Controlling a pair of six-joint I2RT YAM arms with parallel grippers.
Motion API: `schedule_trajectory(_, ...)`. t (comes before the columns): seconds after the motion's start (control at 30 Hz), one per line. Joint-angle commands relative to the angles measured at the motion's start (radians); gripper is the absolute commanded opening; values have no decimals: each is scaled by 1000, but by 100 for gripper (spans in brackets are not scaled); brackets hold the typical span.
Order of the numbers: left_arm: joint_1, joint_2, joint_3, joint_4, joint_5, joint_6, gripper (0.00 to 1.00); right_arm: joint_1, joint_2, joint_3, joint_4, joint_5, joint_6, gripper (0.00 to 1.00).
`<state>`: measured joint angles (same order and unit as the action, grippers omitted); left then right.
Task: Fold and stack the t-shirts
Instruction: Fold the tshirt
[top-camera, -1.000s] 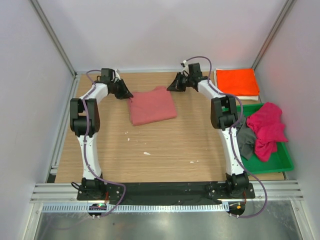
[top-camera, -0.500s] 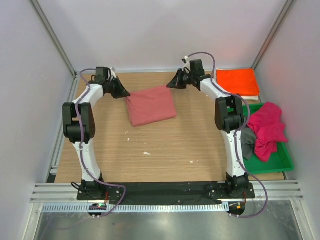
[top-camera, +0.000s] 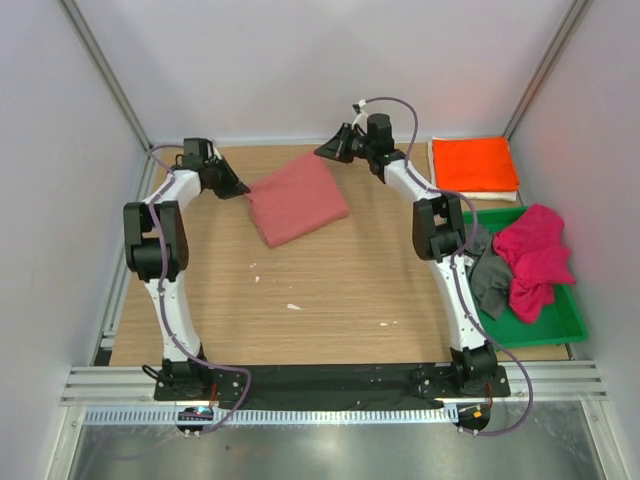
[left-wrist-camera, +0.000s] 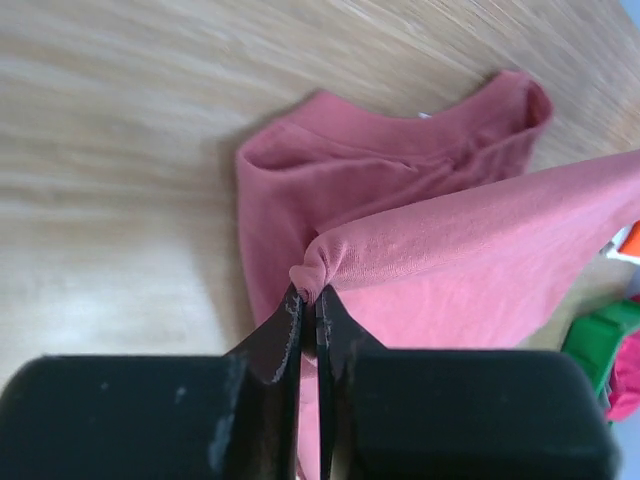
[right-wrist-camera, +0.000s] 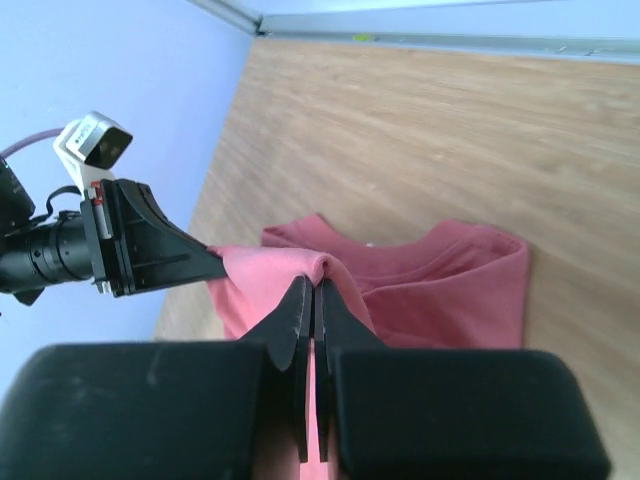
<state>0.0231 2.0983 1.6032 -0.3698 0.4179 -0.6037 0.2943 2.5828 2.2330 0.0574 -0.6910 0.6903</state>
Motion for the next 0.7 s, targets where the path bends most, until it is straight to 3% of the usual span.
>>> schedule_trajectory(0.0,11,94,76,43,-22,-14,6,-6,137,172,116,-5,78,4)
schedule_trajectory(0.03,11,124,87,52,-18,-30,12,-9,152,189,104,13,75,4)
schedule_trajectory(0.2,12,183,204,40,-34,-10,22,-32,143,129,130,33,51,5)
schedule_trajectory(0.23,12,187,216,28,-42,-4,31,-35,145,134,119,39,40,14)
schedule_trajectory(0.3,14,184,244,9,-68,4,36,-52,152,166,78,42,14,21)
schedule_trajectory(0.43,15,100,224,11,-146,42,57,-84,123,192,-44,87,-28,40)
schedule_trajectory(0.57,12,23,227,-15,-127,62,59,-92,48,162,-190,113,-119,47)
schedule_trajectory(0.67,3,-32,169,28,-29,33,52,-81,-27,76,-171,73,-117,47)
